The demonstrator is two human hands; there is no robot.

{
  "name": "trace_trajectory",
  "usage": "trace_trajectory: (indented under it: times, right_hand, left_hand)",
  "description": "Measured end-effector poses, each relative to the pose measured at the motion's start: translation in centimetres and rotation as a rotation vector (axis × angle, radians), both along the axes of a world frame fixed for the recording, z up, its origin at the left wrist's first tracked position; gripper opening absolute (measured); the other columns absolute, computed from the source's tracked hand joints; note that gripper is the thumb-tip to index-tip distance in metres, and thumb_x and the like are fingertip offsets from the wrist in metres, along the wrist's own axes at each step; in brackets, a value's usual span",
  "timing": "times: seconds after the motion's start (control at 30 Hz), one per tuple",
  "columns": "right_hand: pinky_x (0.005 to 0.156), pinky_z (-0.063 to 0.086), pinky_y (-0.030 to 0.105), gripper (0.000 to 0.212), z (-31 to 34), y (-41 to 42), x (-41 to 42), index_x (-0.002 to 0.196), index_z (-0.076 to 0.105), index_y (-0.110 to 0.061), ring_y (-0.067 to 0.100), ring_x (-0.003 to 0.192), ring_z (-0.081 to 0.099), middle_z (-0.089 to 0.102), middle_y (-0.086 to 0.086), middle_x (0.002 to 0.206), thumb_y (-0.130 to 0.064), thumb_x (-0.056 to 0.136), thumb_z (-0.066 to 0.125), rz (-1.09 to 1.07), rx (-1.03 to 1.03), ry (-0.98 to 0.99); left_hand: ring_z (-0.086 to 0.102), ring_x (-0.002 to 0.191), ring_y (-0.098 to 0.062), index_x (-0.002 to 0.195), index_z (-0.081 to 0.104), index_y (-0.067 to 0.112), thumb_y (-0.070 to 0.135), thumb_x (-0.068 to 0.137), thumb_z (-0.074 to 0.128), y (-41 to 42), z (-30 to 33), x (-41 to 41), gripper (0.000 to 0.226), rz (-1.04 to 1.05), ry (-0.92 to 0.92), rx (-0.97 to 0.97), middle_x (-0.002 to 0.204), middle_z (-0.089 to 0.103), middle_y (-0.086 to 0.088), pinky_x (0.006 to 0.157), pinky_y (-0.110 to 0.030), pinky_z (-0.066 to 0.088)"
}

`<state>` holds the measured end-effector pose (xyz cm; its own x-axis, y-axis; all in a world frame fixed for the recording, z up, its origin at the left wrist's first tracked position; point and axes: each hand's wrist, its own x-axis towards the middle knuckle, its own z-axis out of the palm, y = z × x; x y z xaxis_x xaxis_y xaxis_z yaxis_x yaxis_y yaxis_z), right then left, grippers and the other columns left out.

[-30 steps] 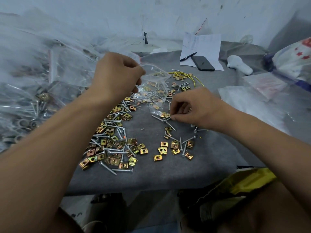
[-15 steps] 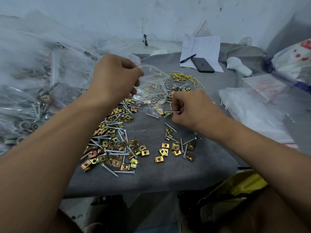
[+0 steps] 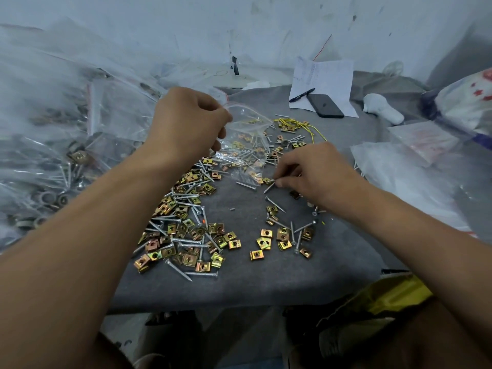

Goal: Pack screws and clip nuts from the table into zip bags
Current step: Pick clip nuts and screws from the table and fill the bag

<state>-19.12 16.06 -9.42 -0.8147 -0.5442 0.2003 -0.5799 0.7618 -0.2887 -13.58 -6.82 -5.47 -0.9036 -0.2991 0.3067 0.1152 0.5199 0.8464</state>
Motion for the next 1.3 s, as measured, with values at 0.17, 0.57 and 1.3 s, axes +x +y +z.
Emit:
trace_trajectory:
  times: [0.17,0.57,1.3]
  right_hand:
    - [0.074,0.036,0.022,0.009,0.4,-0.2,0.1,0.104,0.07,-0.02,0.013,0.089,0.057,0.06,-0.008,0.095,-0.021,0.095,0.071,0.149,0.155,0.057]
    - [0.077,0.059,0.029,0.017,1.7,2.1,-0.3,0.083,0.072,-0.022,0.007,0.071,0.067,0.073,0.0,0.079,-0.012,0.081,0.085,0.065,-0.273,-0.201]
    - [0.077,0.063,0.035,0.013,5.4,0.2,0.7,0.092,0.078,-0.015,0.012,0.08,0.073,0.075,-0.004,0.084,-0.014,0.082,0.086,0.187,-0.603,0.153]
  left_hand:
    - [0.071,0.059,-0.02,0.089,0.081,0.013,0.019,0.1,0.067,0.0,0.0,-0.1,0.019,0.007,0.0,-0.01,0.072,0.075,-0.005,0.048,-0.022,0.05]
    - [0.072,0.06,-0.021,0.091,0.081,0.013,0.019,0.101,0.067,0.0,0.1,-0.1,0.018,0.01,-0.001,-0.017,0.074,0.075,-0.006,0.05,-0.023,0.051]
    - [0.071,0.056,-0.016,0.078,0.078,0.017,0.022,0.097,0.066,2.7,-0.1,0.2,0.023,-0.042,0.071,-0.11,0.066,0.073,-0.001,0.054,-0.038,0.059]
